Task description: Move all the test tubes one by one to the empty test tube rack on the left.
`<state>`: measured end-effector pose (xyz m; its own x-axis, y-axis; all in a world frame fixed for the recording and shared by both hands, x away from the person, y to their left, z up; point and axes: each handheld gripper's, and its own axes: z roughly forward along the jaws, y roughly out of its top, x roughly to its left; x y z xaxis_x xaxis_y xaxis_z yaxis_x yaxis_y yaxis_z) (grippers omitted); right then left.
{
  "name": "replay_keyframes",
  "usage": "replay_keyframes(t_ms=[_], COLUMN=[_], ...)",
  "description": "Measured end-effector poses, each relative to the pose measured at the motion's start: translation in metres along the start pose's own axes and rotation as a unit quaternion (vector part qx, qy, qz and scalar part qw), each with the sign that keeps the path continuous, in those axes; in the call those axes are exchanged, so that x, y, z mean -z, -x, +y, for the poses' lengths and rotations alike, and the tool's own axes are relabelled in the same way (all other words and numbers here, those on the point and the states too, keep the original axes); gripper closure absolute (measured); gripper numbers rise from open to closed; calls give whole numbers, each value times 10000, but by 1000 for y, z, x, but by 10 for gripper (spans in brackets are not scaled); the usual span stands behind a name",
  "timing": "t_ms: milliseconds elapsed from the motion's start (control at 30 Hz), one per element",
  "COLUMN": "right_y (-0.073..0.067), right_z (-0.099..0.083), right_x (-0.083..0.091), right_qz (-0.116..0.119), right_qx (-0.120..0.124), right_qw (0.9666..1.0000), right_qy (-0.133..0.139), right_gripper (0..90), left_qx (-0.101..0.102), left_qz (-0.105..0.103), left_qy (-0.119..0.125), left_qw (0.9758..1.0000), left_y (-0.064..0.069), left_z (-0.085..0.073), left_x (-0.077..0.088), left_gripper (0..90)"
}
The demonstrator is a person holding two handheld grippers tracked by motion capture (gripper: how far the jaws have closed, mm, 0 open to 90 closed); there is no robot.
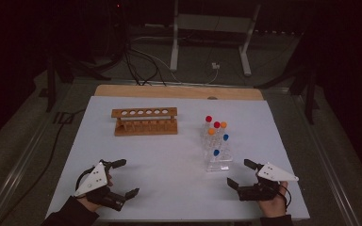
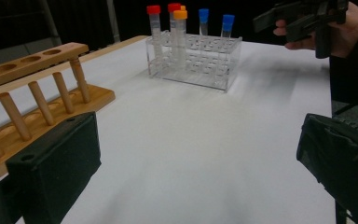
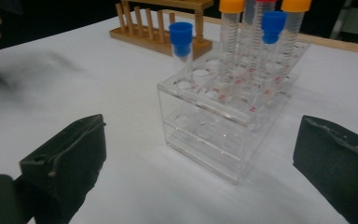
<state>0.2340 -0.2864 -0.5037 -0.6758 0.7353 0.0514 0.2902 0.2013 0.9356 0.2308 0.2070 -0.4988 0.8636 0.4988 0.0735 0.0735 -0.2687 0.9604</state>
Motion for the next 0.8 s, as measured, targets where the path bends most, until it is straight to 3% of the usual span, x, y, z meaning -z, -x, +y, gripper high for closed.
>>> replay_keyframes(t_ms=[400,800], right_y=[-1,-4], right_z=[8,33], right_x=[4,13], right_qz=[-41,-321], right_qx=[-194,16], right_qw=[9998,9992], right_qy=[-93,252], right_gripper=[9,0], left_qx=[109,112], left_qz=[-12,-4], left_qy=[19,30], left_qw=[9999,9999], left_y=[-1,-1], left_z=[0,1], left_x=[1,1], left_gripper=[4,4])
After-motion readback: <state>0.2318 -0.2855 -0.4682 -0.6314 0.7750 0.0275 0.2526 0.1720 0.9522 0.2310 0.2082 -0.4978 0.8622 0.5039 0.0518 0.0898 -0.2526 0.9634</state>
